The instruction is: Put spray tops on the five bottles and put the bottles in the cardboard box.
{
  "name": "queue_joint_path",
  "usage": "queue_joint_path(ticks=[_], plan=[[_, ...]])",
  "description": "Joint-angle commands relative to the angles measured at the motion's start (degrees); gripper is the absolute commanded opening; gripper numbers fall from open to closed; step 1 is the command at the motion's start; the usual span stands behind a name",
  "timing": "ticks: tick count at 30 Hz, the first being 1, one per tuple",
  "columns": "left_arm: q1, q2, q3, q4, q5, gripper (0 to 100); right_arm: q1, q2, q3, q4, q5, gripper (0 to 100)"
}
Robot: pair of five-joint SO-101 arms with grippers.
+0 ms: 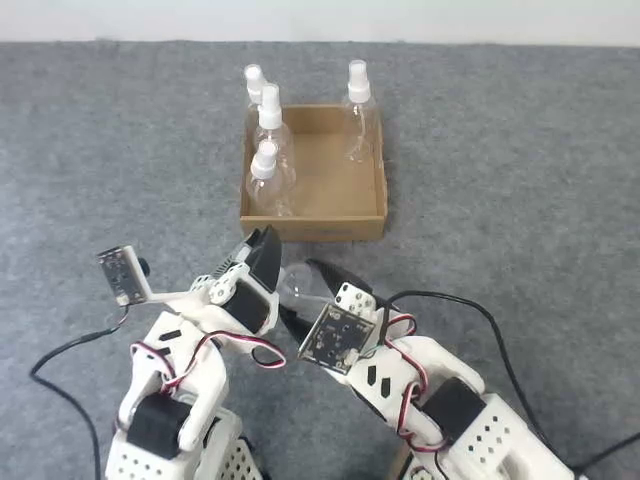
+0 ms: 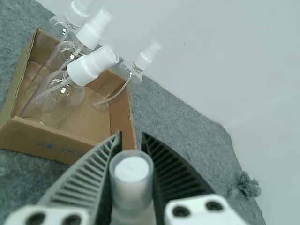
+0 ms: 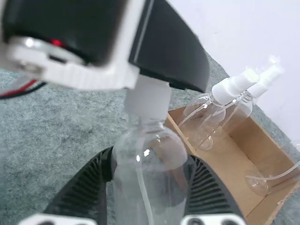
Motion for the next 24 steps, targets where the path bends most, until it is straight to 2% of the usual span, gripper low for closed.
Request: queue_joint_path(ticks=[1,7,14,18,20,24], plan=[[1.6,-1.1,-0.7,-0.1,-0.6,2,2.4,-1.6,-3.0,-1.7,-3.8,0.6],[1.7,-1.1,-0.7,-0.1,-0.6,2,3.1,-1.6,-3.1,-1.5,-5.6,0.6],[1.7,-1.1,-0.5,-0.1,-3.2,2,3.1,-1.6,-3.3,-1.5,-12.4,0.6],[1.7,-1.1,-0.4,-0.1,-3.4,2,3.1,-1.5,-3.3,-1.5,-12.5,0.6],[1.7,-1.1,-0.4,-0.1,-3.4,5,3.1,-1.5,-3.3,-1.5,-12.5,0.6],[1.7,-1.1,-0.4,0.0,-3.4,20,3.1,-1.5,-3.3,-1.5,-12.1,0.6]])
